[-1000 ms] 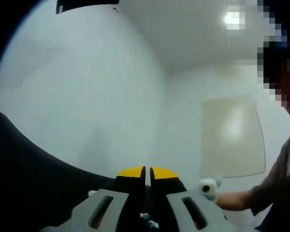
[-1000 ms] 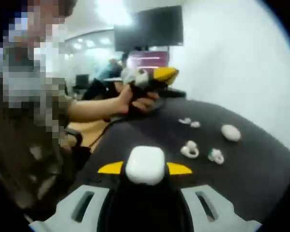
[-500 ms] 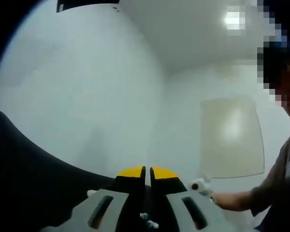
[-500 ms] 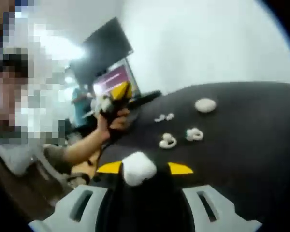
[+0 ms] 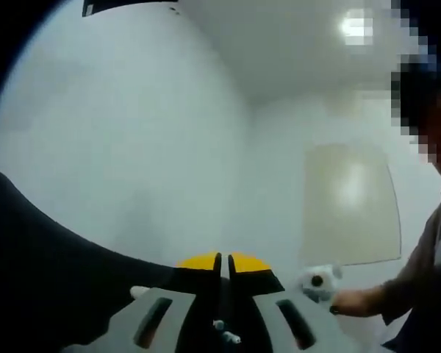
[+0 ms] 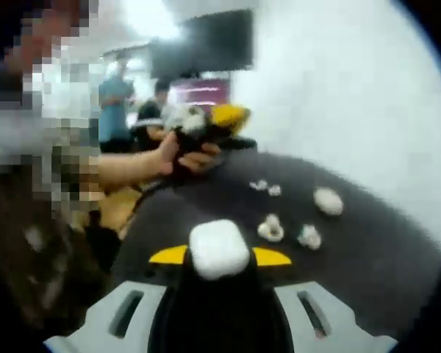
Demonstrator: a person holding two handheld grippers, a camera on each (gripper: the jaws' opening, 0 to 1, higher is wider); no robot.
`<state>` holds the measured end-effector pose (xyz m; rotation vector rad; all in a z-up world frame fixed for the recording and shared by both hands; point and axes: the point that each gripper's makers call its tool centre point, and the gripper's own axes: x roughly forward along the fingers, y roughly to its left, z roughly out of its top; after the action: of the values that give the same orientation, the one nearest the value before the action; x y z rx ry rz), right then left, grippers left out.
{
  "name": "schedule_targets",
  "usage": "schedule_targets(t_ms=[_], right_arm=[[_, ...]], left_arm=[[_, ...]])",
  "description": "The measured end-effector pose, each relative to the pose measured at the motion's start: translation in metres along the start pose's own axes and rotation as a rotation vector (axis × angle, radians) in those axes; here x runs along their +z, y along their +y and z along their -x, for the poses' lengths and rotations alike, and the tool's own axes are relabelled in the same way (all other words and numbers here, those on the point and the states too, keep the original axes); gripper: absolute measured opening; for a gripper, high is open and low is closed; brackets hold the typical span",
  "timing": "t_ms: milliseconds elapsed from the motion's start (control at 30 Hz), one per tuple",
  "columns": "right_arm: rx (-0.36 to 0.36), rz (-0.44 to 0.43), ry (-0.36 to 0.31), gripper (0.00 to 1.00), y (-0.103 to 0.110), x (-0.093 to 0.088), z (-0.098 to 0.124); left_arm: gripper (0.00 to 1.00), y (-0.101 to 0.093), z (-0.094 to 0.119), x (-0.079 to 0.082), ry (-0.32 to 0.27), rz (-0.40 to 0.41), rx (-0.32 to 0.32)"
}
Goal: Pick up three earphones and place each one into its charging case using tactile feedback, ensure that each earphone is properly inserted and securely positioned inside the case.
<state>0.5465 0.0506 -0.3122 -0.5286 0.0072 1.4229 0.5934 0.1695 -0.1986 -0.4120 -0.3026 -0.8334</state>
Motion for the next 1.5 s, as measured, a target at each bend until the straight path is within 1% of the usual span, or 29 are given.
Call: schedule_targets(t_ms=[33, 100, 167, 233, 300, 333, 367, 400, 433, 467, 500, 567, 633, 700, 767, 1000, 1167, 1333, 1400, 1500], right_arm=[[-0.014, 0.076, 0.003, 0.33, 0.001, 0.002, 0.0], [-0.037, 0.183, 0.002, 0.33, 0.003, 0.007, 0.001], [-0.063, 0.263, -0.013, 0.33, 0.003, 0.01, 0.001], [-0.097, 0.308, -0.038, 0.33, 0.002, 0.013, 0.001], [-0.125, 0.326, -0.062, 0.33, 0.002, 0.014, 0.001], [-0.145, 0.364, -0.064, 0.33, 0.001, 0.016, 0.001], [-0.147, 0.409, -0.065, 0.33, 0.003, 0.018, 0.001], [-0.159, 0.435, -0.062, 0.33, 0.003, 0.018, 0.001], [-0.159, 0.426, -0.061, 0.33, 0.005, 0.017, 0.001], [-0.158, 0.448, -0.075, 0.33, 0.005, 0.019, 0.002], [-0.159, 0.463, -0.073, 0.33, 0.006, 0.019, 0.002], [-0.159, 0.488, -0.074, 0.33, 0.008, 0.02, 0.001], [-0.158, 0.507, -0.078, 0.32, 0.009, 0.022, 0.001], [-0.155, 0.538, -0.079, 0.32, 0.011, 0.023, 0.0], [-0.151, 0.549, -0.08, 0.32, 0.011, 0.024, 0.0], [-0.137, 0.547, -0.09, 0.33, 0.011, 0.025, -0.001], [-0.158, 0.538, -0.086, 0.33, 0.007, 0.024, -0.001], [-0.157, 0.543, -0.079, 0.33, 0.006, 0.023, -0.001], [-0.152, 0.562, -0.066, 0.33, 0.007, 0.024, -0.003], [-0.147, 0.674, 0.0, 0.33, 0.01, 0.024, -0.006]], left_arm=[[0.03, -0.005, -0.002, -0.007, 0.04, -0.013, -0.019], [0.05, -0.022, -0.008, -0.03, 0.159, -0.034, -0.099], [0.08, -0.039, -0.011, -0.057, 0.298, -0.043, -0.181], [0.11, -0.049, -0.01, -0.083, 0.429, -0.092, -0.234], [0.12, -0.054, -0.008, -0.105, 0.537, -0.133, -0.254], [0.13, -0.055, -0.007, -0.114, 0.586, -0.149, -0.254], [0.13, -0.056, -0.006, -0.122, 0.626, -0.157, -0.258], [0.14, -0.057, -0.004, -0.128, 0.661, -0.158, -0.264], [0.14, -0.059, -0.009, -0.124, 0.627, -0.144, -0.273], [0.15, -0.062, -0.005, -0.125, 0.65, -0.098, -0.295], [0.17, -0.06, -0.005, -0.126, 0.659, -0.088, -0.292], [0.18, -0.06, -0.003, -0.127, 0.666, -0.082, -0.3], [0.23, -0.064, 0.0, -0.133, 0.702, -0.061, -0.321], [0.26, -0.066, 0.0, -0.135, 0.712, -0.061, -0.331], [0.28, -0.068, 0.001, -0.136, 0.72, -0.05, -0.343], [0.22, -0.068, 0.004, -0.131, 0.705, -0.076, -0.332], [0.17, -0.068, 0.003, -0.123, 0.656, -0.085, -0.329], [0.15, -0.073, 0.003, -0.117, 0.618, -0.075, -0.354], [0.15, -0.075, 0.002, -0.117, 0.616, -0.078, -0.361], [0.16, -0.076, 0.002, -0.121, 0.628, -0.087, -0.365]])
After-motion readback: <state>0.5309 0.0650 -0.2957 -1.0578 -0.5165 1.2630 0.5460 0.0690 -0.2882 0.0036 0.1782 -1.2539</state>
